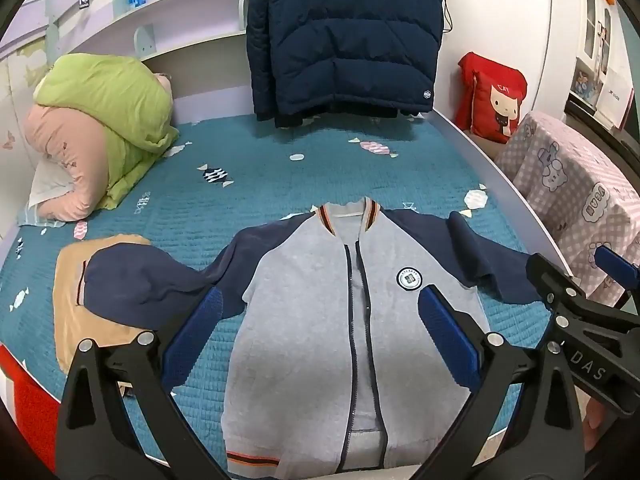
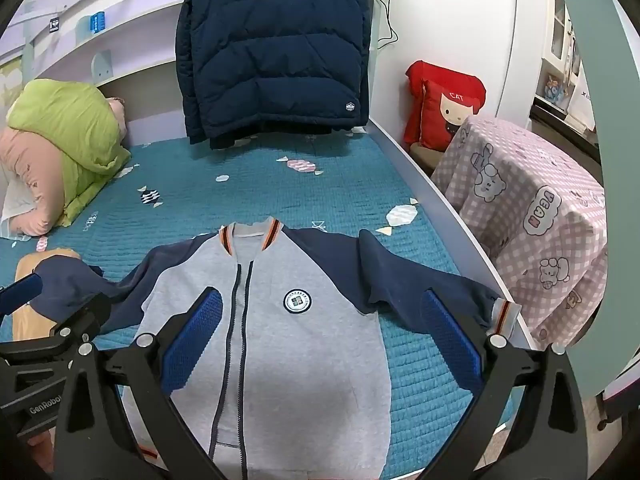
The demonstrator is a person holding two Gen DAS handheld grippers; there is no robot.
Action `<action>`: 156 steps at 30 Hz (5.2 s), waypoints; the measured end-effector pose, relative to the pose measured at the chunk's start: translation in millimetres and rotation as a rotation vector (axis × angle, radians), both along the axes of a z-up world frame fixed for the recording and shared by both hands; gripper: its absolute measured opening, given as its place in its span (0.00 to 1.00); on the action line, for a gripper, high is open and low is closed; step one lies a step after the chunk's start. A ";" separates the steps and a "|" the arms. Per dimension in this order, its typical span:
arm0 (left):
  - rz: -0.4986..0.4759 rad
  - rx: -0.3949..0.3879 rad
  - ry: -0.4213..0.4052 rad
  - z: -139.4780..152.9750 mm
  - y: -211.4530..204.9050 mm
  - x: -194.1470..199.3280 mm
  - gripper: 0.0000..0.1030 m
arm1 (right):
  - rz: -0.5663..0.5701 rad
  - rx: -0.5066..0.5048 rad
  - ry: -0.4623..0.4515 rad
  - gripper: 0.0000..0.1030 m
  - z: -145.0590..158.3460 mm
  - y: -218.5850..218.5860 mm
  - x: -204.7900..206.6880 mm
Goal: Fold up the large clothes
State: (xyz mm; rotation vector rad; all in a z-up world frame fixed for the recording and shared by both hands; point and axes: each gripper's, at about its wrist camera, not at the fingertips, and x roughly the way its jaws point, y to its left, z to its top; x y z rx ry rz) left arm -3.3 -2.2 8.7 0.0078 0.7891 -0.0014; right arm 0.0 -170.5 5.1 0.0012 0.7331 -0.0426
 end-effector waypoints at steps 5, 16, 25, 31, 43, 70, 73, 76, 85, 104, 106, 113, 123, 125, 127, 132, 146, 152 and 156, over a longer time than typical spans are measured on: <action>0.009 -0.012 -0.004 1.2 1.3 1.3 0.95 | 0.004 0.005 0.001 0.93 0.9 -1.0 0.6; 0.020 -0.009 -0.004 0.2 2.2 3.2 0.95 | 0.012 0.027 -0.005 0.93 3.7 -1.0 -1.0; 0.032 0.002 -0.008 -3.3 3.1 -0.5 0.95 | 0.024 0.045 0.003 0.93 -0.4 -3.3 -2.3; 0.034 0.004 -0.013 -1.8 3.9 -1.6 0.95 | 0.026 0.046 0.001 0.93 0.3 -2.9 -2.2; 0.037 0.008 -0.024 2.5 5.5 -4.6 0.95 | 0.031 0.054 0.005 0.93 1.2 -4.4 -2.9; 0.040 -0.007 0.002 -6.4 3.8 -13.5 0.95 | 0.035 0.045 0.017 0.93 -0.8 -5.1 -7.4; 0.045 -0.013 0.012 -7.0 4.7 -11.3 0.95 | 0.040 0.038 0.023 0.93 -2.3 -4.2 -7.3; 0.053 -0.019 0.025 -8.8 7.5 -9.6 0.95 | 0.050 0.033 0.033 0.93 -4.0 -1.2 -4.5; 0.097 -0.046 0.093 -22.2 31.7 3.2 0.95 | 0.108 0.043 0.089 0.93 -13.1 21.7 9.4; 0.382 -0.093 0.243 -61.6 172.4 22.1 0.95 | 0.304 0.088 0.169 0.93 -33.3 129.0 70.6; 0.436 -0.109 0.275 -70.2 198.4 20.6 0.95 | 0.321 0.091 0.198 0.93 -42.2 142.9 82.4; 0.622 -0.142 0.322 -94.5 284.2 15.4 0.95 | 0.379 0.107 0.319 0.60 -82.5 191.6 128.1; 0.670 -0.316 0.268 -140.5 385.4 44.2 0.95 | 0.358 0.082 0.490 0.26 -145.7 230.5 197.8; 0.694 -0.294 0.275 -151.0 397.4 51.8 0.94 | 0.343 0.083 0.528 0.26 -157.4 232.8 207.1; 0.694 -0.340 0.260 -160.9 409.0 56.8 0.94 | 0.341 0.084 0.559 0.26 -167.5 234.2 211.4; 0.718 -0.475 0.166 -166.9 429.4 52.2 0.66 | 0.356 0.060 0.591 0.26 -183.5 234.6 215.1; 0.622 -0.364 -0.089 -61.1 412.9 53.5 0.29 | 0.367 0.092 0.573 0.26 -188.0 237.0 244.6; 0.623 -0.331 -0.136 -24.1 435.2 78.5 0.29 | 0.401 0.135 0.599 0.20 -211.7 259.9 263.8; 0.594 -0.343 -0.087 -27.1 439.8 99.0 0.29 | 0.375 0.145 0.680 0.20 -261.6 279.0 282.0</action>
